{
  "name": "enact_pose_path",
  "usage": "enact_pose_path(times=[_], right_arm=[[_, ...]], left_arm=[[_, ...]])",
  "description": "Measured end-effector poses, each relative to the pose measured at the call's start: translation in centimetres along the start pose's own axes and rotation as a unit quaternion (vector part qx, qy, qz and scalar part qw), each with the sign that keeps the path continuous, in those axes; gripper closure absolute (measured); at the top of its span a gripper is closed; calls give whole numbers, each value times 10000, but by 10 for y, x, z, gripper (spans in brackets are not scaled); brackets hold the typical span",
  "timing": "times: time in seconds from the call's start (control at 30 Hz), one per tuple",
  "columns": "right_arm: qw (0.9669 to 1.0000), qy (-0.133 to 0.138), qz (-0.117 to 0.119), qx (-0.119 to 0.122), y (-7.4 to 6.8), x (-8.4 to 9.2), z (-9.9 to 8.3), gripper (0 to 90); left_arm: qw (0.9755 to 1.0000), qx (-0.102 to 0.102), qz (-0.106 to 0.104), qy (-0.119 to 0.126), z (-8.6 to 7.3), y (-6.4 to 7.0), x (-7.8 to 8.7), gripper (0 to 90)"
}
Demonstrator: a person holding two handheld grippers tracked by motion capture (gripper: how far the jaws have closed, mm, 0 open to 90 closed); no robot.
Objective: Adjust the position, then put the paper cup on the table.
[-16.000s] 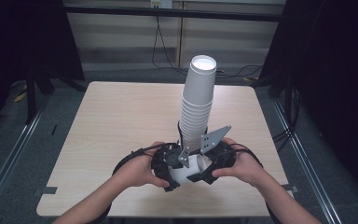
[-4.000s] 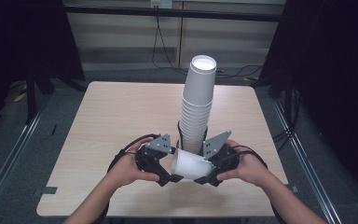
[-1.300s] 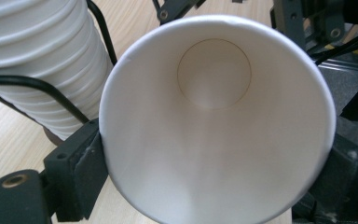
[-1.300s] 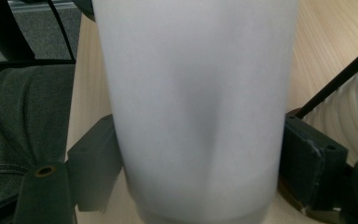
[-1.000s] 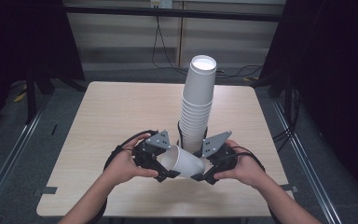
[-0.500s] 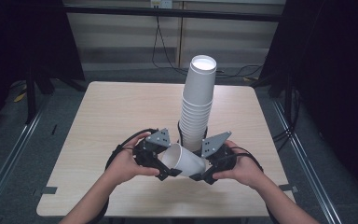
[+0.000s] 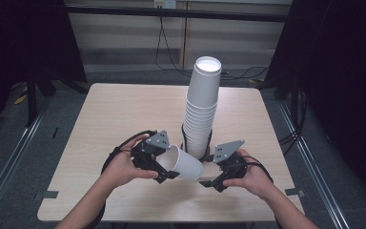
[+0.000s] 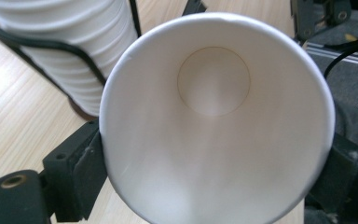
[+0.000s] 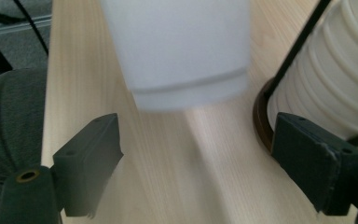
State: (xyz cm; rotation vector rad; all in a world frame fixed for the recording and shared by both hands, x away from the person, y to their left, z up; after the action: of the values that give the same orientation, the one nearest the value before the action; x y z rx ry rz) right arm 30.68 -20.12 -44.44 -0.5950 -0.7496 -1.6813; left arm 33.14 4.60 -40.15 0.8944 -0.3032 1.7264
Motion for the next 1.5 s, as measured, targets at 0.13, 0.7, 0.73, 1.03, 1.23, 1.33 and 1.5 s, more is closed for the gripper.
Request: enact_pose_path(times=[0.13, 0.7, 0.73, 1.03, 1.23, 1.33, 1.5], right_arm=[[9997, -42, -136, -184, -2, -2, -14, 144], [9980, -202, -505, -330, -10, -15, -55, 144], [9979, -207, -516, -323, -10, -15, -56, 144], [9974, -302, -542, -379, -15, -19, -68, 144], [9972, -241, -532, -467, -16, -23, -72, 142], [9970, -185, -548, -522, -16, -23, -74, 137], [9963, -108, -576, -629, -17, -23, -77, 127]], left_arm=[[9999, 51, 106, -112, -5, -4, 2, 109], [9986, 227, 323, -361, -13, -15, 16, 106], [9985, 220, 324, -374, -14, -16, 17, 106], [9975, 325, 471, -413, -19, -23, 26, 105], [9966, 376, 584, -452, -24, -28, 31, 104], [9959, 404, 654, -483, -26, -31, 33, 102], [9949, 483, 692, -548, -29, -36, 38, 100]])
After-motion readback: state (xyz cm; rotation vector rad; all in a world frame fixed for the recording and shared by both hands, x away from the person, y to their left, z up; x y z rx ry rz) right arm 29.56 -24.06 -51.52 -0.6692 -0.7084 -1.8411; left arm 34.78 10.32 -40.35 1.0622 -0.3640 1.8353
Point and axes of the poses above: each handheld gripper's, and its own axes: x roughly backward along the jaws, z roughly out of its top, y roughly to its right, the point moved 2 cm from there along -x, roughly forward along the jaws, and after that the axes turned 14 degrees about x, right-handed, at the moved point
